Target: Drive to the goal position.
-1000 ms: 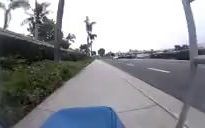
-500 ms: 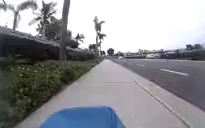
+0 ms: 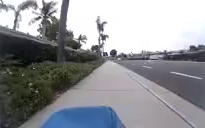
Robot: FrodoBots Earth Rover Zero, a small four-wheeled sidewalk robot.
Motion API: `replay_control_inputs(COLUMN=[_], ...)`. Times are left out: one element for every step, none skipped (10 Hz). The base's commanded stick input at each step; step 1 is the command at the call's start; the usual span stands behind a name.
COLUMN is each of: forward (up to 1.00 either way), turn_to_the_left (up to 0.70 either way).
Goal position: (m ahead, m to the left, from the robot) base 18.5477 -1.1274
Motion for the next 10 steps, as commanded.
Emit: replay_control_inputs(forward=[1.0,1.0,1.0,1.0,1.0,1.0,1.0,1.0,1.0,1.0], turn_to_the_left=[-0.27,-0.27,-0.27,-0.16,0.0,0.0,0.0,0.0,0.0,0.0])
